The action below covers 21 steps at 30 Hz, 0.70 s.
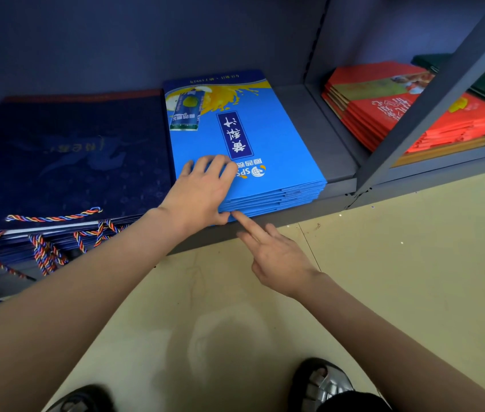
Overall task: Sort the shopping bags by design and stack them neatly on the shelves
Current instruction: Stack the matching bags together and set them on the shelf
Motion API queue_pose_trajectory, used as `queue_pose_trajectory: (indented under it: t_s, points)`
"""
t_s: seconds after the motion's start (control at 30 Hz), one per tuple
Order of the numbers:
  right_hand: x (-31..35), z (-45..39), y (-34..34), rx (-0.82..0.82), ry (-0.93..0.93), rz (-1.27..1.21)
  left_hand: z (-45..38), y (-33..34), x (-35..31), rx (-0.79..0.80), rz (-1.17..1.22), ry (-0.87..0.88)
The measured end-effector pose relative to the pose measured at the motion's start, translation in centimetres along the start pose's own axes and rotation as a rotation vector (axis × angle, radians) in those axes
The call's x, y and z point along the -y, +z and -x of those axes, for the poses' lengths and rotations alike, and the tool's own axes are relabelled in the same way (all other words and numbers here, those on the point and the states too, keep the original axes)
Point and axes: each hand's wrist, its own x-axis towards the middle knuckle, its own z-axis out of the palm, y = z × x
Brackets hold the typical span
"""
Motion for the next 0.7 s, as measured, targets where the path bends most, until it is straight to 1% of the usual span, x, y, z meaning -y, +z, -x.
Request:
queue_pose_trajectory:
  t_s: [0.1, 0.17, 0.33, 0.37, 0.5, 0.57, 0.63, 0.7]
  points:
    - [1.2, -0.9, -0.3, 0.071, 0.098, 0.010, 0.2, -0.4, 0.1, -0.046, 0.011, -0.003]
    - [1.5, -1.4, -0.4, 0.100, 0.136, 0.027, 0.2, -0.3, 0.0, -0.034, 0.022, -0.003]
    - [0.5, -0.9, -0.3, 0.073, 0.094, 0.028, 0.3, 0.7, -0.4, 0.018, 0.039, -0.023]
    - [0.1, -0.3, -0.2, 0.016, 0.065, 0.040, 0.4, 0.9, -0.5, 0.025, 0.036, -0.026]
    - [-2.5, 1.7, -1.1, -0.422, -0.020, 0.020, 0.6, 1.0, -0.4, 0.035, 0.023, -0.023]
    - [-3.8, 1.7, -2.7, -0.576, -0.066, 0.003, 0.7, 1.2, -0.3, 0.025, 0.042, -0.035]
    - [-5.0, 1.1, -4.3, -0.639, -0.077, -0.002, 0.9, 1.2, -0.5, 0.027, 0.050, -0.074]
    - [-6.0, 0.0, -5.1, -0.574, -0.032, 0.040, 1.1, 1.2, -0.8, 0.029, 0.042, -0.118]
